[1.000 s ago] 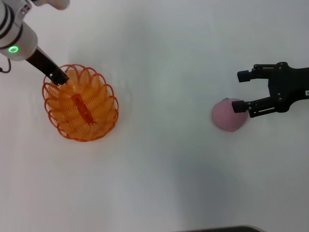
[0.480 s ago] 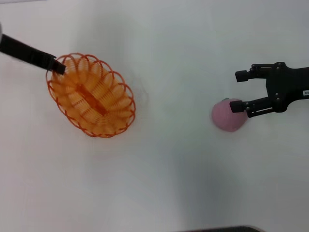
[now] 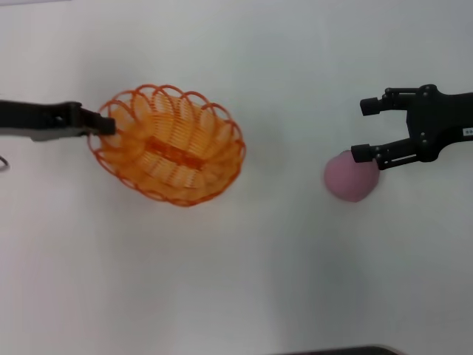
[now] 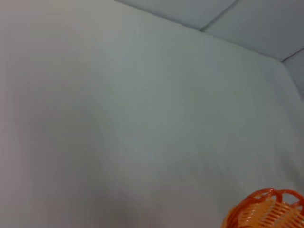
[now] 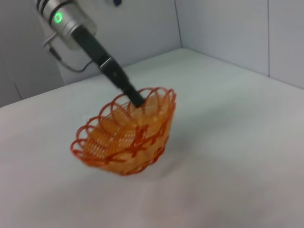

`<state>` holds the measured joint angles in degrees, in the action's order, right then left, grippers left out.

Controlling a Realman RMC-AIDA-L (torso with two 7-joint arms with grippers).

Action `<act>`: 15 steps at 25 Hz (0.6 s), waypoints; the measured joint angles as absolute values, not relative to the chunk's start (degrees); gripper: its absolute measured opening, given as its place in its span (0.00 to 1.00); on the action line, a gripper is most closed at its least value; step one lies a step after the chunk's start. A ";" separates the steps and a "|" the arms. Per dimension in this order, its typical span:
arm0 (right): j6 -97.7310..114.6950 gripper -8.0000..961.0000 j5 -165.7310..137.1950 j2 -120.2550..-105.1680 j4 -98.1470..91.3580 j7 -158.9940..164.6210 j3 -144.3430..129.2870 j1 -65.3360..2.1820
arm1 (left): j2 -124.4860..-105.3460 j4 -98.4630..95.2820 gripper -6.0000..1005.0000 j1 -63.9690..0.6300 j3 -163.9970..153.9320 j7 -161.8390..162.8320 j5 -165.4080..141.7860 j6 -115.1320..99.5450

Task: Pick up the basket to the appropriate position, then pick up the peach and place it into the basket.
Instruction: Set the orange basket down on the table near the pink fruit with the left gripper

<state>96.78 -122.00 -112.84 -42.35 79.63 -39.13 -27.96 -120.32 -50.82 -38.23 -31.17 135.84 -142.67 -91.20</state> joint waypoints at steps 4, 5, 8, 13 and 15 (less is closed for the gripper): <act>96.41 0.99 -121.99 -112.99 -42.37 79.62 -39.19 -28.52 | -123.70 -51.22 0.14 -34.22 -31.68 135.37 -139.84 -87.75; 96.42 0.99 -121.99 -113.03 -42.37 79.61 -39.23 -28.59 | -124.02 -50.68 0.14 -33.58 -32.06 135.28 -139.60 -86.93; 96.41 0.99 -121.99 -113.08 -42.37 79.57 -39.39 -28.95 | -124.23 -48.28 0.17 -32.26 -33.07 134.99 -138.02 -84.78; 96.39 0.99 -122.13 -113.07 -42.36 79.93 -39.89 -29.54 | -124.02 -47.18 0.21 -30.21 -33.35 134.37 -134.96 -85.22; 96.35 0.99 -122.27 -113.03 -42.36 80.00 -39.95 -29.66 | -123.95 -47.17 0.22 -29.97 -33.35 134.37 -134.86 -86.27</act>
<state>96.35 -122.27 -113.03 -42.36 80.00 -39.95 -29.66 -123.95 -47.17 -29.97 -33.35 134.37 -134.86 -86.27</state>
